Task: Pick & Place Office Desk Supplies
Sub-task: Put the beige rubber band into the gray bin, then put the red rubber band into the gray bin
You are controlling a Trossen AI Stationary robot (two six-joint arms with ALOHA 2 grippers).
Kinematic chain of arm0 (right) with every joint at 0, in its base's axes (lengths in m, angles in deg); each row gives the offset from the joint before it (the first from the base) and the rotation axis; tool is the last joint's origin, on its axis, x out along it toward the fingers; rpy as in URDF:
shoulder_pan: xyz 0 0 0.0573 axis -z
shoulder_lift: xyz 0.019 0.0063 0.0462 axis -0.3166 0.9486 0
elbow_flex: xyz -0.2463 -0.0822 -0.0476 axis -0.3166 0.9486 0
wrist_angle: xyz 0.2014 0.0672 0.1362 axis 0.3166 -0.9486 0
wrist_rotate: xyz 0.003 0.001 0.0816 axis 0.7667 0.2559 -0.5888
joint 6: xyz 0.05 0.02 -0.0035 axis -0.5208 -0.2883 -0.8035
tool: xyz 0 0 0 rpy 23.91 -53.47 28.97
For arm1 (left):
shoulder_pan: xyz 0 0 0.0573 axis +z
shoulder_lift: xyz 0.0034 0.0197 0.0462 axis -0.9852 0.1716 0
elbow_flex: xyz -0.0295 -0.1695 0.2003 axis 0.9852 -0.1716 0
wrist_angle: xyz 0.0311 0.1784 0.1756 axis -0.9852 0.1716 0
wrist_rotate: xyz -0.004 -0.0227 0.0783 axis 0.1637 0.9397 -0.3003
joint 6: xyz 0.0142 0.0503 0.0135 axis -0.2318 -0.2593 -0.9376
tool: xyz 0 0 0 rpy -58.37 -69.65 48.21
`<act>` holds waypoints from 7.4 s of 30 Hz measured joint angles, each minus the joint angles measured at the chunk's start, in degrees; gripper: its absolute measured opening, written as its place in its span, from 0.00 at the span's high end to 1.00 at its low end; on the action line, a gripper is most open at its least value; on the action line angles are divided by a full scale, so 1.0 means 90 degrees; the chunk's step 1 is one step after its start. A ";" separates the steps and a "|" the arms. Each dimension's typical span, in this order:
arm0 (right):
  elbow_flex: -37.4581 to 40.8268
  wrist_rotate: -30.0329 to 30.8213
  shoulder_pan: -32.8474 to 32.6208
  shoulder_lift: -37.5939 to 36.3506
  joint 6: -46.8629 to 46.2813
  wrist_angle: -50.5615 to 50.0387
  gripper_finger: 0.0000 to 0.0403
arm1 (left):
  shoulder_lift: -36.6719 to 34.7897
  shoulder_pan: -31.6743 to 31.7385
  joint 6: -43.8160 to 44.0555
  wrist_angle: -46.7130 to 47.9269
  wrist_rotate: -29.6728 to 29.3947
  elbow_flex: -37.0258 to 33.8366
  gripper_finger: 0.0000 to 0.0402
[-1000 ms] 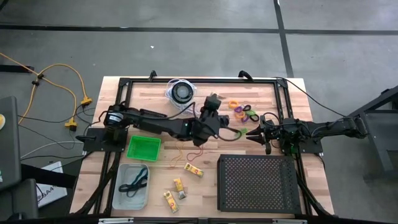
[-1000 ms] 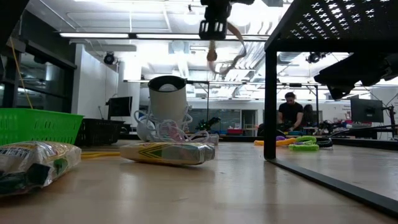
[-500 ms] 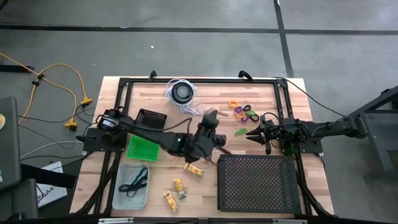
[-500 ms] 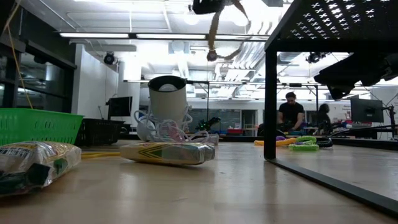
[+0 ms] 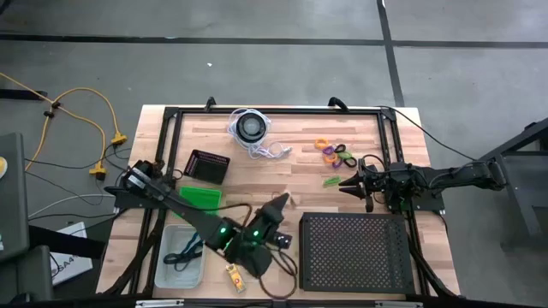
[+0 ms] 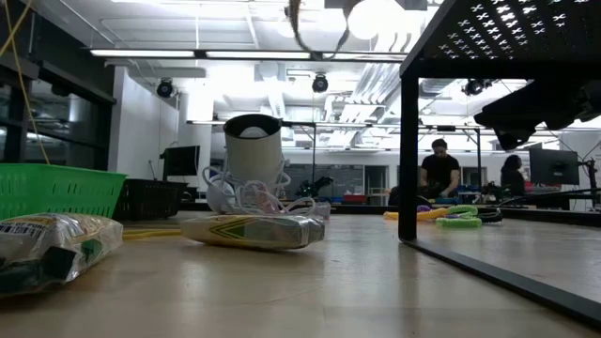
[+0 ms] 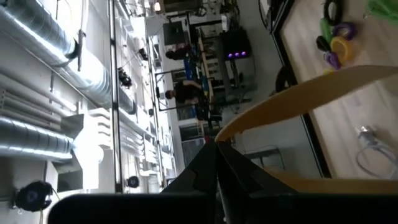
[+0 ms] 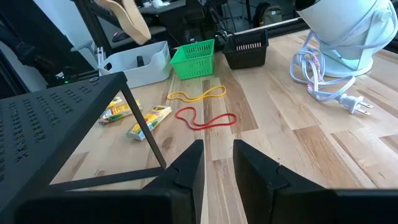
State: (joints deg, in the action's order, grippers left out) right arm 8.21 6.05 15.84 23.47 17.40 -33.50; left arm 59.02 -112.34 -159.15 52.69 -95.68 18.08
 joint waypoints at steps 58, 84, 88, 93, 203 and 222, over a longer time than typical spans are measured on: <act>0.0001 0.0000 -0.0001 0.0001 0.0000 0.0021 0.82 | -0.0700 -0.3930 1.1830 0.8832 0.4711 0.0000 1.00; 0.0001 0.0002 -0.0001 0.0001 0.0000 0.0029 0.82 | -0.0700 -0.4568 1.3221 0.8834 0.6120 -0.0012 1.00; 0.0002 0.0001 -0.0002 0.0001 0.0000 0.0030 0.82 | -0.0700 -0.4521 1.3221 0.8831 0.6349 -0.0012 0.97; 0.0000 0.0002 0.0000 0.0001 0.0000 0.0032 0.82 | -0.0700 -0.4506 1.3221 0.8834 0.6422 -0.0012 0.90; 0.0000 -0.0007 -0.0002 -0.0001 0.0000 0.0007 0.82 | -0.1802 0.2442 1.2192 0.2281 0.8635 -0.3689 0.86; 0.0000 -0.0002 -0.0002 -0.0001 0.0000 0.0005 0.82 | -0.1693 0.2626 1.3365 0.2341 0.8299 -0.3687 0.86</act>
State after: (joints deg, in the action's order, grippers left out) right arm 8.20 6.03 15.82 23.46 17.40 -33.45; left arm 43.78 -88.70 -38.87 73.75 -20.99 -15.10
